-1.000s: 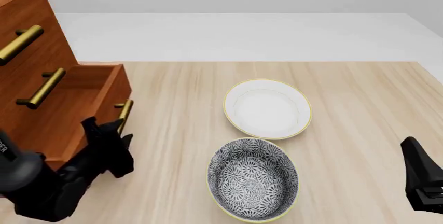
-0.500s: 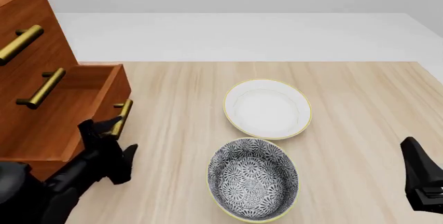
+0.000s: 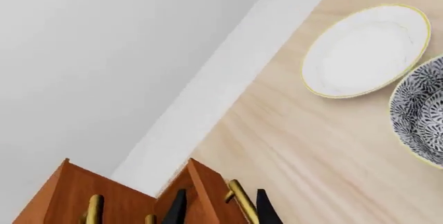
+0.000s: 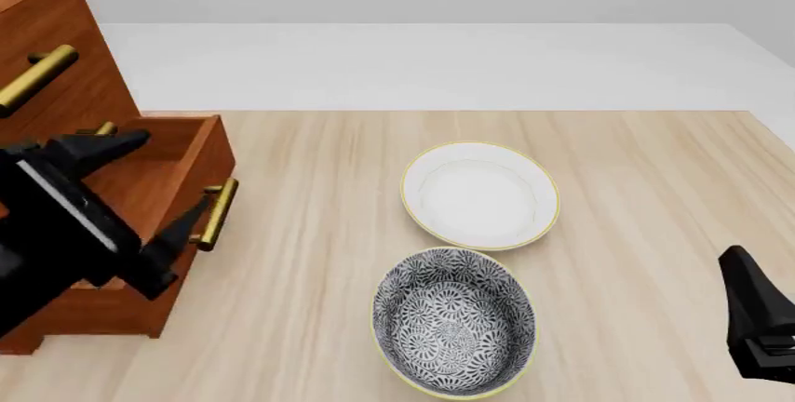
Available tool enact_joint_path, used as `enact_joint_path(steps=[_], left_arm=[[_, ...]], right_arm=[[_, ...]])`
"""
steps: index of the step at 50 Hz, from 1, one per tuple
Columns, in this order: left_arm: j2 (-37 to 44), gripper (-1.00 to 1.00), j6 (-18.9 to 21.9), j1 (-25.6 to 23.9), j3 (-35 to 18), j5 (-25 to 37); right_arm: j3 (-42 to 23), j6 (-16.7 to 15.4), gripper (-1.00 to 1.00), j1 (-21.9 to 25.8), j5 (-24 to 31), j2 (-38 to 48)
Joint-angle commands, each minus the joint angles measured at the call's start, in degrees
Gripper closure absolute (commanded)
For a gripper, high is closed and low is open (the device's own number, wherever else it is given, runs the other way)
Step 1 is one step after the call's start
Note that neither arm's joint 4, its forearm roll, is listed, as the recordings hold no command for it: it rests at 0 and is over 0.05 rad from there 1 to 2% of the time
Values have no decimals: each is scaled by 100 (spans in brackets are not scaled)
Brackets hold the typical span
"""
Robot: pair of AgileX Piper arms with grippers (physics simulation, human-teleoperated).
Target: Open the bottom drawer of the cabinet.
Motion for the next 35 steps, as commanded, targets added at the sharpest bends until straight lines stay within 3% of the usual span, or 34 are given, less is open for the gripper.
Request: enact_joint_path(steps=[1, 7, 18, 25, 35], left_arm=[[-1377, -100, -1055, 50, -1321, 2859], [-1591, -100, -1109, 610, -1667, 3417], [-1090, -100, -1647, 594, -2007, 4217], [-1020, -100, -1695, 743, -1963, 4194], [-675, -100, -2212, 863, -2021, 4204]], right_arm=[[-3, 0, -100, 0, 3, -1], [6, 0, -100, 0, -7, 1], [5, 0, -100, 0, -10, 5], [0, 0, -100, 0, -7, 8], [0, 2, -100, 0, -7, 8]])
